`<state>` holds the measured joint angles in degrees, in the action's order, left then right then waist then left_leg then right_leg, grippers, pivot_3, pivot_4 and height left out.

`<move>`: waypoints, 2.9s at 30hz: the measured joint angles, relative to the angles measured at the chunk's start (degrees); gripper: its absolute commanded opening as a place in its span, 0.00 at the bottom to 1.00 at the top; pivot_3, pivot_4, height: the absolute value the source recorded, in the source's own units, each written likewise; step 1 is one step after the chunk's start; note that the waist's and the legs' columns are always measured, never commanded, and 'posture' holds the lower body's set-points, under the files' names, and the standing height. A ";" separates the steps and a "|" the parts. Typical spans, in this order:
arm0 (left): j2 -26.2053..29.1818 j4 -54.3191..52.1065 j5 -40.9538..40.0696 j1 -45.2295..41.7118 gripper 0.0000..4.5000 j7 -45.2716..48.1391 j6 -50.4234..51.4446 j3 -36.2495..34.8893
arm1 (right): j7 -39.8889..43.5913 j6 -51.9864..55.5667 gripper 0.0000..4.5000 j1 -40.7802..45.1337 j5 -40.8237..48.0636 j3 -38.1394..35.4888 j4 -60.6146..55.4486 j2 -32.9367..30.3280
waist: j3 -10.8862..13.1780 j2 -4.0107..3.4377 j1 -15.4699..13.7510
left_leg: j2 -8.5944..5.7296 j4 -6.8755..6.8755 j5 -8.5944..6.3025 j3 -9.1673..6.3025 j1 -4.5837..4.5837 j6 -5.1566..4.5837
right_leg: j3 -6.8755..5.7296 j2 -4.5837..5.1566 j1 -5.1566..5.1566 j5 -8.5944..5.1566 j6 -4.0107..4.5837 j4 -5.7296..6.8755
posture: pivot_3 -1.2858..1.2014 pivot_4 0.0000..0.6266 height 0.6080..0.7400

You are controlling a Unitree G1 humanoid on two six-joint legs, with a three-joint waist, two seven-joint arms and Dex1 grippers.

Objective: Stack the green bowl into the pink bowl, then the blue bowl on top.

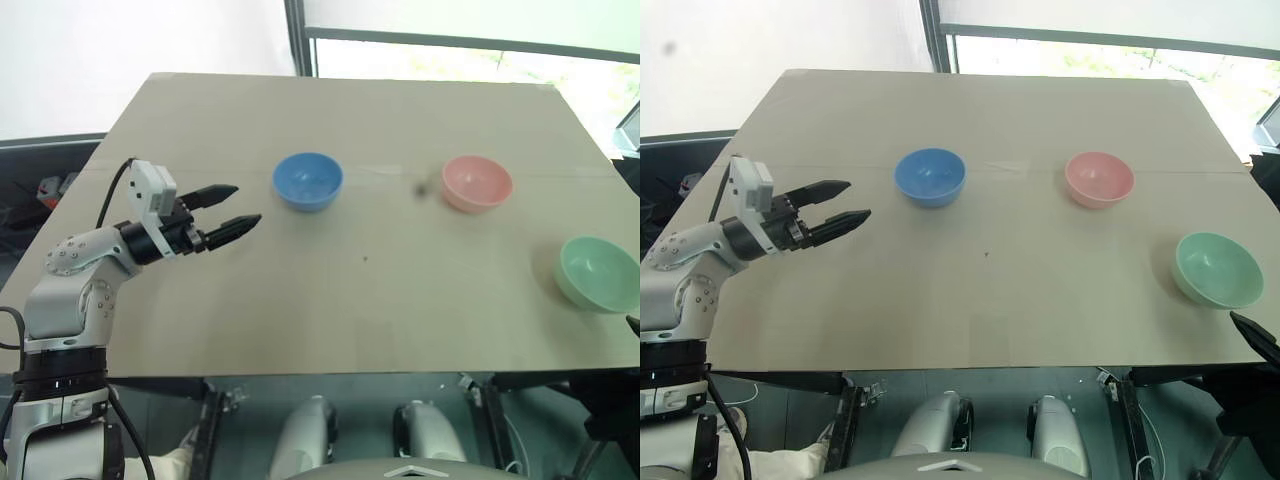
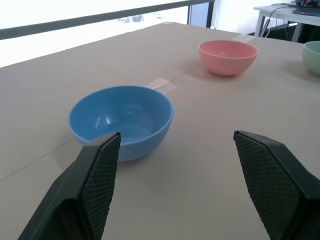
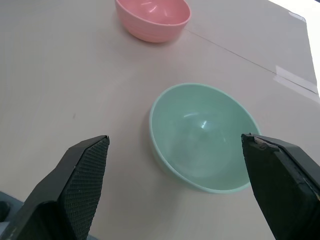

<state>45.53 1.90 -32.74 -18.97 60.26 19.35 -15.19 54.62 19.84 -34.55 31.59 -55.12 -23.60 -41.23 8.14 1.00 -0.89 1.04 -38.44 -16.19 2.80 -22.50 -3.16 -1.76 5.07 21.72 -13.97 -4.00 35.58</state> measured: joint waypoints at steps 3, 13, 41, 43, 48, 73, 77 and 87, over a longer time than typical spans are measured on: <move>-0.01 0.09 0.02 -0.04 0.85 0.05 -0.03 0.00 | -0.02 -0.03 0.99 0.00 0.00 0.00 0.00 0.00 | 0.00 0.00 -0.02 | 0.00 0.00 0.00 0.00 0.00 0.00 | 0.00 0.00 0.00 0.00 0.00 0.00 | 0.52 0.24 1.00; -3.84 -0.96 -0.37 -0.40 0.85 -0.71 0.24 0.26 | -8.20 -0.38 0.99 17.01 -5.24 16.36 0.59 -1.95 | -0.02 0.03 0.32 | 0.01 -0.11 0.02 0.07 0.08 0.02 | 0.09 -0.04 -0.01 0.01 -0.01 0.16 | 0.52 0.24 1.00; -8.47 -23.84 -5.80 13.32 0.85 -8.82 3.84 -0.14 | -13.30 -30.25 0.05 87.96 -45.04 69.82 77.11 9.83 | 0.27 -0.17 1.83 | 0.01 -0.02 0.23 -0.10 -0.14 0.36 | -0.27 -0.09 0.13 0.02 -0.02 0.08 | 0.52 0.24 1.00; -8.67 -23.88 -5.78 13.62 0.85 -9.32 3.80 -0.15 | -11.41 -29.59 0.05 87.57 -44.46 69.68 75.01 9.76 | 0.28 -0.18 1.84 | 0.04 -0.02 0.25 -0.09 -0.10 0.40 | -0.22 -0.11 0.15 0.02 0.00 0.20 | 0.52 0.24 1.00; -8.78 -23.80 -5.73 14.07 0.85 -9.53 3.51 -0.27 | -2.27 -22.87 0.05 78.04 -37.90 69.05 51.79 9.56 | 0.27 -0.18 1.66 | 0.14 0.04 0.24 -0.14 -0.23 0.38 | -0.27 -0.14 0.19 0.03 0.00 0.25 | 0.52 0.24 1.00; -9.94 -17.29 -4.46 6.47 0.85 -2.97 1.20 6.07 | -9.17 23.32 0.83 37.82 -20.75 40.10 -13.23 4.04 | 0.21 -0.02 -0.04 | 0.00 -0.07 0.17 -0.18 -0.22 0.27 | -0.36 -0.12 0.09 0.05 0.06 0.05 | 0.52 0.24 1.00; -9.27 -16.23 -3.49 5.54 0.85 3.73 -0.96 9.28 | -16.04 24.13 0.83 33.49 -26.26 36.00 -8.60 1.48 | 0.21 -0.01 0.31 | -0.05 -0.06 0.18 -0.01 0.01 0.28 | -0.14 -0.19 0.06 0.04 0.07 0.19 | 0.52 0.24 1.00; -7.19 -14.69 -7.93 -3.15 0.85 18.08 1.84 13.68 | -23.19 24.75 0.36 33.24 -28.31 39.18 0.84 3.76 | 0.21 -0.02 0.26 | 0.06 -0.06 0.17 0.00 -0.11 0.24 | -0.01 -0.25 0.16 0.04 0.06 0.14 | 0.52 0.24 1.00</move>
<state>38.33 -12.80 -40.67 -22.12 78.34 21.19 -1.52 31.43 44.59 -1.31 3.27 -15.95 -22.76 -37.46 8.36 0.98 -0.63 1.10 -38.49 -16.02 2.80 -22.61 -2.92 -1.77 4.82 21.87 -13.92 -3.94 35.73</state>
